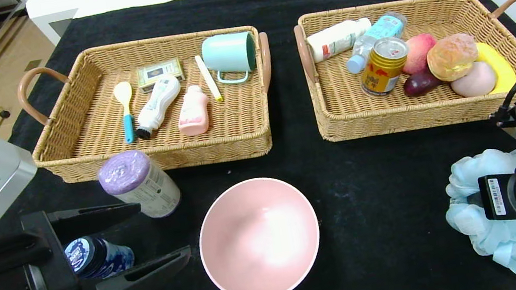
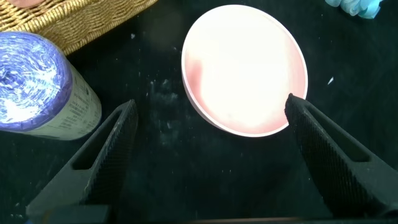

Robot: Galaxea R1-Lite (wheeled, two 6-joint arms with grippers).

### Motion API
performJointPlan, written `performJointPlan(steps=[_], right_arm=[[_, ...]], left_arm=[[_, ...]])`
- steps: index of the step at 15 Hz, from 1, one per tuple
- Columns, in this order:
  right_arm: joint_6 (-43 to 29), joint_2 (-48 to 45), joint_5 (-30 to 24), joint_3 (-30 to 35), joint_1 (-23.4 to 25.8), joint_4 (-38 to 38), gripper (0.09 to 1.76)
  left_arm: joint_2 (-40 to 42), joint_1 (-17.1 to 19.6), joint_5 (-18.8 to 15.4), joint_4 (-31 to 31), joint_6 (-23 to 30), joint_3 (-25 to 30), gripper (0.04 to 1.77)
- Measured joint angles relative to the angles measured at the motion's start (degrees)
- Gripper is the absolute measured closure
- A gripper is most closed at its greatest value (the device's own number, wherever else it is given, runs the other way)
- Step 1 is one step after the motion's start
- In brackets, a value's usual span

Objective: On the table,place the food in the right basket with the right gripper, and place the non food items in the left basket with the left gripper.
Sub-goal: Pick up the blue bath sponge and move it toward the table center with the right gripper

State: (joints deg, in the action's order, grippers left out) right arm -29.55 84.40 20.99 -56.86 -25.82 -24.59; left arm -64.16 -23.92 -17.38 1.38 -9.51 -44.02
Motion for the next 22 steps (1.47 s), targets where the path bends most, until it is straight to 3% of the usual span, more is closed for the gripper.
performJointPlan(steps=[6,10,22], right_arm=[[1.5,-4.1,-0.5,-5.5,-2.1,-4.4,1.06],[1.6,-6.1,-0.5,-10.9,-7.8,-5.7,1.06],[-0.6,4.4,-1.4,-18.7,-19.5,-3.8,1.08]], left_arm=[[-0.1,0.0,0.0,0.0,0.0,0.1,0.09],[-0.1,0.0,0.0,0.0,0.0,0.1,0.09],[-0.5,0.2,0.0,0.0,0.0,0.0,0.09]])
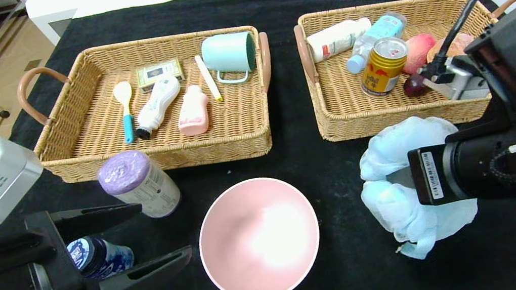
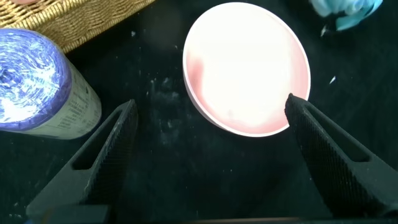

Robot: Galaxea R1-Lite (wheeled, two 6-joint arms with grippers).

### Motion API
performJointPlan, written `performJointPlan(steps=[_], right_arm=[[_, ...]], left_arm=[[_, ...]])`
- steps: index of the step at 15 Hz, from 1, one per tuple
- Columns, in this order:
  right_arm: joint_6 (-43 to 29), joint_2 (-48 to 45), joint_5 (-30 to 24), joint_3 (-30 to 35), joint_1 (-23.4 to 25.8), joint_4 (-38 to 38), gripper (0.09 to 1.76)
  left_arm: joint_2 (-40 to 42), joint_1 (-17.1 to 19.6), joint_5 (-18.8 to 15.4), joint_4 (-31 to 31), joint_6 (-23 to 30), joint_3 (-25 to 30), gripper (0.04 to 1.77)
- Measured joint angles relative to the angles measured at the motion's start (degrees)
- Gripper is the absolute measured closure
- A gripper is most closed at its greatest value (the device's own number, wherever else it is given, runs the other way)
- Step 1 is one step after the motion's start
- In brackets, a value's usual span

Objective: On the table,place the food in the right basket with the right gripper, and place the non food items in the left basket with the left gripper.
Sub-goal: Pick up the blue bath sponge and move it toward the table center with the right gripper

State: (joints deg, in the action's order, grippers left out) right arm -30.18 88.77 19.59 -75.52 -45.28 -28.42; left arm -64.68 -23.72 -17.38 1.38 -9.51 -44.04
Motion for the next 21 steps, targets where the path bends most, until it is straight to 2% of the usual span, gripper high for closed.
performJointPlan(steps=[2,7,10,15,21], right_arm=[[-1.1,1.2,-3.4,-0.4,-1.4,-0.2,1.09],[-4.4,4.3,-5.4,-1.5,-3.7,-0.4,1.09],[-7.3,5.6,-9.0,-2.0,-4.4,-0.7,1.09],[-11.8,6.3,-16.2,-3.4,-4.3,-5.4,1.09],[-12.2,7.5,-16.7,-3.7,-3.6,-5.6,1.09]], left_arm=[[-0.2,0.0,0.0,0.0,0.0,0.0,0.09],[-0.5,0.0,0.0,0.1,0.0,0.0,0.09],[-0.5,0.0,0.0,0.1,0.0,0.0,0.09],[-0.6,0.0,0.0,0.0,0.0,0.0,0.09],[-0.6,0.0,0.0,0.0,0.0,0.0,0.09]])
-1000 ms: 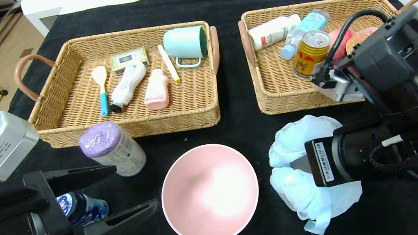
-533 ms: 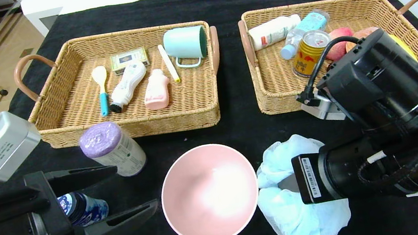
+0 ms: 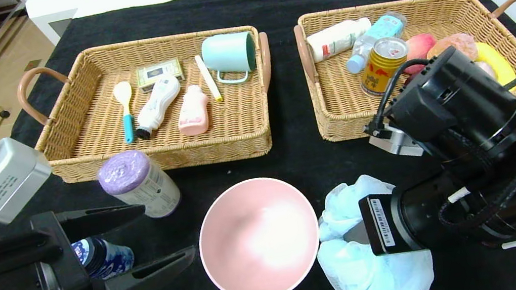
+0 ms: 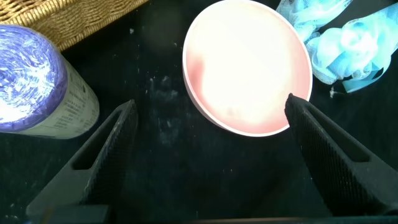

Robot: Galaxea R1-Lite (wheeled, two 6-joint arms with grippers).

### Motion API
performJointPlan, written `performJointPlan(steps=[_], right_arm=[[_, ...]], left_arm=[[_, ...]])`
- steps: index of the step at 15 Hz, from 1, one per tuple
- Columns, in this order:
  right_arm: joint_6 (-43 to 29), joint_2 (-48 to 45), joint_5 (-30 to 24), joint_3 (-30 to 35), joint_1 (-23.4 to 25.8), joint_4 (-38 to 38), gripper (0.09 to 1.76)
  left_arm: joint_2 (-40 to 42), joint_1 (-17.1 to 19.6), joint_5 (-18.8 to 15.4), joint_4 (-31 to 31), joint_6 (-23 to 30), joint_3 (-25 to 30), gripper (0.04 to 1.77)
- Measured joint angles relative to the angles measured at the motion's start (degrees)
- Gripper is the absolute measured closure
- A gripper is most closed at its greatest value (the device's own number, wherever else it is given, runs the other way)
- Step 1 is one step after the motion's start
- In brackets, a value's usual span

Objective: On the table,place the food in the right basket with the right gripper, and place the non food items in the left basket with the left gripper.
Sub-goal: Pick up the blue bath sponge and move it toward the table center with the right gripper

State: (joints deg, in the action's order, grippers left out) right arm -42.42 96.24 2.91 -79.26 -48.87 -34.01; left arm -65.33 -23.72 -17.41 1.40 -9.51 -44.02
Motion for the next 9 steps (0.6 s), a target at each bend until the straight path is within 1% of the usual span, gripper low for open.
performJointPlan(steps=[1,2,5,9], right_arm=[[0.0,0.1,0.0,0.0,0.0,0.1,1.09],[0.0,0.3,0.2,0.0,0.1,0.1,0.96],[0.1,0.3,0.3,0.0,0.3,0.0,0.69],[0.3,0.1,0.4,0.2,0.3,-0.1,0.47]], left_arm=[[0.0,0.0,0.0,0.0,0.0,0.0,0.09],[0.0,0.0,0.0,0.0,0.0,0.0,0.09],[0.0,0.0,0.0,0.0,0.0,0.0,0.09],[0.0,0.0,0.0,0.0,0.0,0.1,0.09]])
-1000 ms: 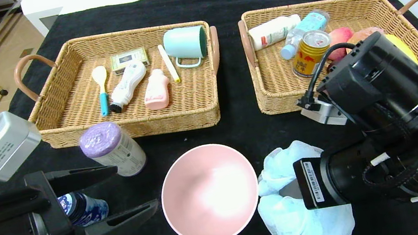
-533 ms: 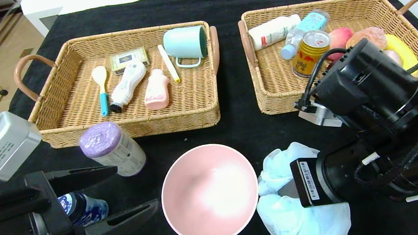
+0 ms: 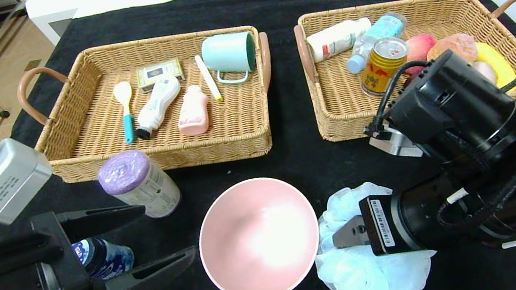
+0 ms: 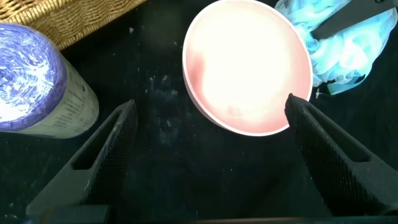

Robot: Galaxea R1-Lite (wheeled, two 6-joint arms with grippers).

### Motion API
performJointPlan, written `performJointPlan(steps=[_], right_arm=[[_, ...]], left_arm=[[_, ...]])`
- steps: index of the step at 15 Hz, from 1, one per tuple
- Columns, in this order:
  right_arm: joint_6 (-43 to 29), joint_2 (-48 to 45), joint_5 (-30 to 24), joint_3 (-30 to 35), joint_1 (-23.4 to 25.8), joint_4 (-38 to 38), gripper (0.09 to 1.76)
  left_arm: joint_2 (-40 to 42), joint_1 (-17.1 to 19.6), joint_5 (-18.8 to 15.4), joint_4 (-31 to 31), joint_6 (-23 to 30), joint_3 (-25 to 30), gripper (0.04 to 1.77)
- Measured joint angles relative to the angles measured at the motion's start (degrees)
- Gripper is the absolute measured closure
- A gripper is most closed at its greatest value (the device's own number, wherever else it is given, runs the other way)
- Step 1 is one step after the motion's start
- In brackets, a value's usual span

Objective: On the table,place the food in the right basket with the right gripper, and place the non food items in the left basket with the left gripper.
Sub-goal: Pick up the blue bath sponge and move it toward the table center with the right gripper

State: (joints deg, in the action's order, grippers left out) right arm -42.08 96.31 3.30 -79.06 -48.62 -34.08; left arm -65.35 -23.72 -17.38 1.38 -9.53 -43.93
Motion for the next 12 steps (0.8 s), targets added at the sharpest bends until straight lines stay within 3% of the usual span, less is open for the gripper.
performJointPlan(steps=[12], right_arm=[[1.3,-3.8,0.4,-1.8,0.6,-4.9,0.21]], left_arm=[[-0.2,0.0,0.0,0.0,-0.1,0.0,0.09]])
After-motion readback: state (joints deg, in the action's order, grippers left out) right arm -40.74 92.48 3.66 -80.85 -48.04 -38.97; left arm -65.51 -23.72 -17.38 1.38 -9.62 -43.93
